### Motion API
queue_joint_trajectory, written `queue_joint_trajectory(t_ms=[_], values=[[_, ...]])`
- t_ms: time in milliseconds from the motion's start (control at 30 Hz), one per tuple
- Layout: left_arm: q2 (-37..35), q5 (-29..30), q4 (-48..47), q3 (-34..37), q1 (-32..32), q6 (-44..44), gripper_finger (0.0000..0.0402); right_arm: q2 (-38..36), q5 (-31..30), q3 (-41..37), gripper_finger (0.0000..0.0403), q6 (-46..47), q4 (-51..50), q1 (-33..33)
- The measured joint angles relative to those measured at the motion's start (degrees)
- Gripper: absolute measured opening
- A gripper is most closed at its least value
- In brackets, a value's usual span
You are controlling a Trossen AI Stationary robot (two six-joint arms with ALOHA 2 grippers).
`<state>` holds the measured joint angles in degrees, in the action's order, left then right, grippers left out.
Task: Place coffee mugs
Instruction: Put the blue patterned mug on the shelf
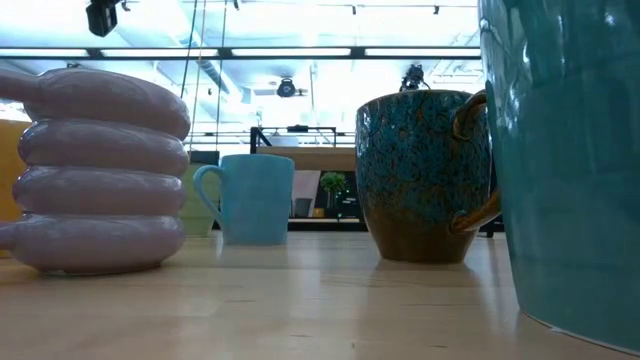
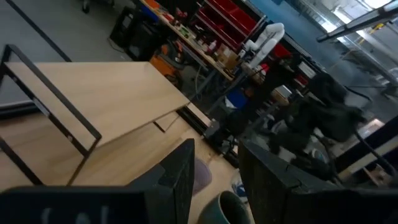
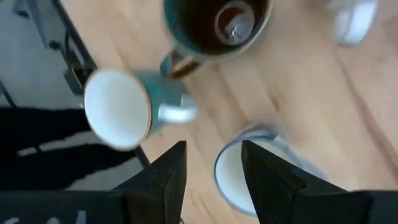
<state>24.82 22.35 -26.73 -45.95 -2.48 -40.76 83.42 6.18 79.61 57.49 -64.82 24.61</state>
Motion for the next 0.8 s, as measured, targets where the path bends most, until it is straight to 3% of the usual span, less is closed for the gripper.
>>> queue_joint_trajectory(t_ms=[200,400,800], values=[[-0.03,0.72,0.01,0.00,0.00,0.09,0.0128,3.58,-1.14,0.00,0.0159,0.91,0.12,8.34],[-0.03,0.74,-0.17,0.02,0.00,0.07,0.0128,8.08,-8.74,0.00,0.0159,-4.46,-0.56,15.86],[-0.03,0.94,-0.51,0.04,0.03,0.07,0.0128,12.73,-12.00,0.00,0.0159,-5.88,-1.53,17.64]])
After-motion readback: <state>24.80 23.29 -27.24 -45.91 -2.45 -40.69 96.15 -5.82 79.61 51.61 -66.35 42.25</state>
